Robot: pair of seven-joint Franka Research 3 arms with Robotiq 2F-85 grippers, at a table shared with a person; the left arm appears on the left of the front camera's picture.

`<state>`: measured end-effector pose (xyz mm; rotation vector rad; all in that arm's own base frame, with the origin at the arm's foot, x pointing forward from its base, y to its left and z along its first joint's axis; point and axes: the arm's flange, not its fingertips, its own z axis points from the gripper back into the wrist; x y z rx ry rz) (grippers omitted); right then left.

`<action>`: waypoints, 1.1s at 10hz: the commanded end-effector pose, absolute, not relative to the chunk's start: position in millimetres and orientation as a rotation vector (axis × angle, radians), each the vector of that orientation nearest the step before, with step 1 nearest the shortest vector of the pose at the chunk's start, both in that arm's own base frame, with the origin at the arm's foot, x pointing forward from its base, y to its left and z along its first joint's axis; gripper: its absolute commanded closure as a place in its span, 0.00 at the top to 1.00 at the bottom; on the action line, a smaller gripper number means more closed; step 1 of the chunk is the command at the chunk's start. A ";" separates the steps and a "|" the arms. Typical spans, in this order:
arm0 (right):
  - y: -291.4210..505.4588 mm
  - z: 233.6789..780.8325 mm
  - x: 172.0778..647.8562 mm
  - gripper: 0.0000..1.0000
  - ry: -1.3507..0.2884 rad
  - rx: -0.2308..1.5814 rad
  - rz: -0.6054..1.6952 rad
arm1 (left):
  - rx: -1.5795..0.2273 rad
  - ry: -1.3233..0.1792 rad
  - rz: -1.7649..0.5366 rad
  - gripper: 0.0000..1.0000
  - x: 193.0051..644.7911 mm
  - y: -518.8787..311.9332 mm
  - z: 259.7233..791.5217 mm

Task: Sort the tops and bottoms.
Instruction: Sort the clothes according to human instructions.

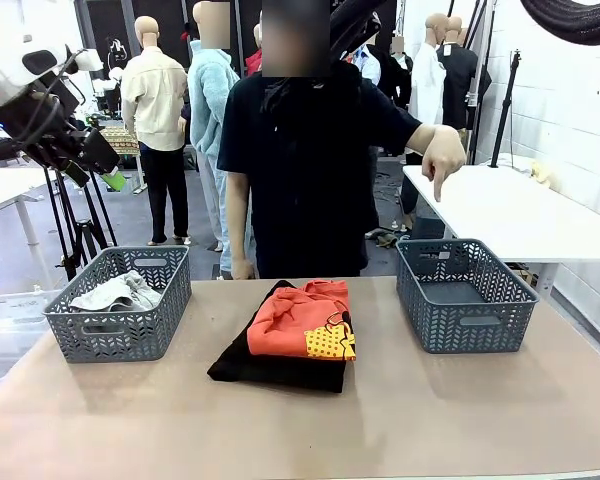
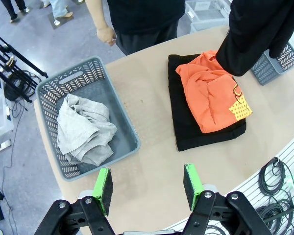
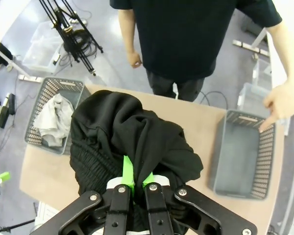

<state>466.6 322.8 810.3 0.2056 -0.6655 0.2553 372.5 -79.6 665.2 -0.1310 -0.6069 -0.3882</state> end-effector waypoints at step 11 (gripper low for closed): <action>198.2 838.2 467.5 0.00 -0.486 0.240 0.298 | -0.131 -0.611 -0.379 0.76 371.7 -79.4 665.4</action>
